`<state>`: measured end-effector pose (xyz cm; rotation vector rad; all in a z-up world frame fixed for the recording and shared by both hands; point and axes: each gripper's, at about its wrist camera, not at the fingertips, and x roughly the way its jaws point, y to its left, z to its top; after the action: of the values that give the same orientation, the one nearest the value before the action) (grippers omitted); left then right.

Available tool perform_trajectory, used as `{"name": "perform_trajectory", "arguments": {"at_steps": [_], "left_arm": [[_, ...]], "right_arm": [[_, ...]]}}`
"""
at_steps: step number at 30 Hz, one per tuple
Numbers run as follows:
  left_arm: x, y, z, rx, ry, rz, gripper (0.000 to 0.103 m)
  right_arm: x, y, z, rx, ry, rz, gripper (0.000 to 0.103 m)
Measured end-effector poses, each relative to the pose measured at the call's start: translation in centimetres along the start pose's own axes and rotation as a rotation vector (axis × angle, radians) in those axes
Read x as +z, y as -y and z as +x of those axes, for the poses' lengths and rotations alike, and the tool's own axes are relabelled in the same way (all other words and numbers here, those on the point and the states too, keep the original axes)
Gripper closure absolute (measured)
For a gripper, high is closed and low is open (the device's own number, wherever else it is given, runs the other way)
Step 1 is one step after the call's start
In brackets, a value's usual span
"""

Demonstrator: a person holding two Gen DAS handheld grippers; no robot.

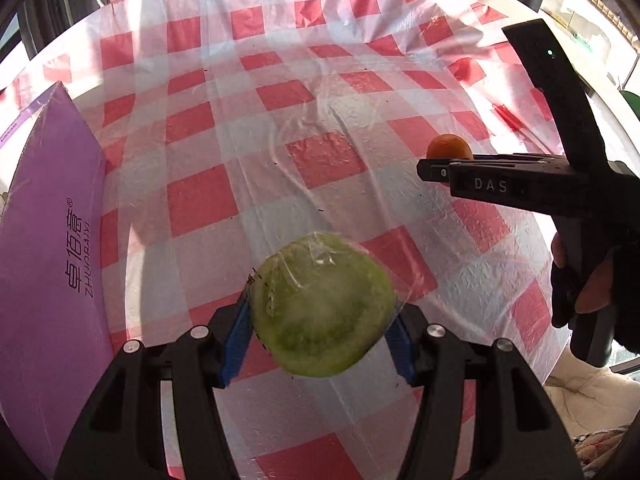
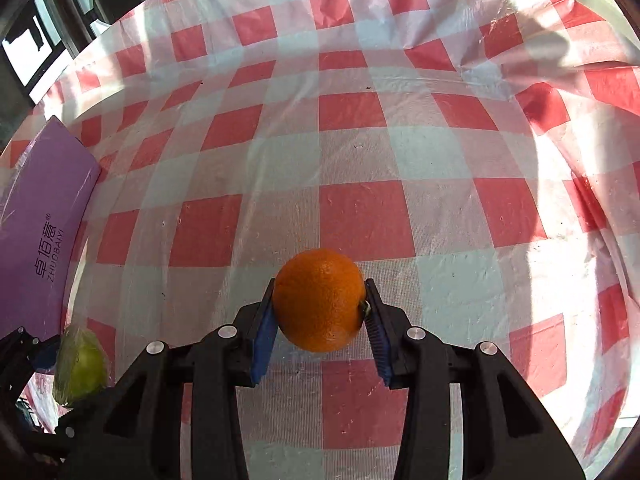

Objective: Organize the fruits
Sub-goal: 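Carry the orange and the wrapped green half over the white box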

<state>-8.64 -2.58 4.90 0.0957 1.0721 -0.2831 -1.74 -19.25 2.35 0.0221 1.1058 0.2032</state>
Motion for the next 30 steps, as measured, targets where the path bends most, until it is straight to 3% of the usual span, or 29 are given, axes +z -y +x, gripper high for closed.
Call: {"name": "perform_trajectory", "arguments": {"at_steps": [8, 13, 30], "left_arm": [[2.3, -1.6, -3.0, -0.005, 0.062, 0.057, 0.045], [2.7, -2.7, -5.3, -0.010, 0.106, 0.082, 0.045], [2.3, -9.1, -10.1, 0.000, 0.224, 0.059, 0.045]], "right_arm": [[-3.0, -2.0, -4.2, -0.031, 0.013, 0.020, 0.062], [-2.6, -3.8, -5.9, -0.020, 0.064, 0.083, 0.062], [-2.0, -11.2, -8.9, -0.030, 0.178, 0.021, 0.062]]}}
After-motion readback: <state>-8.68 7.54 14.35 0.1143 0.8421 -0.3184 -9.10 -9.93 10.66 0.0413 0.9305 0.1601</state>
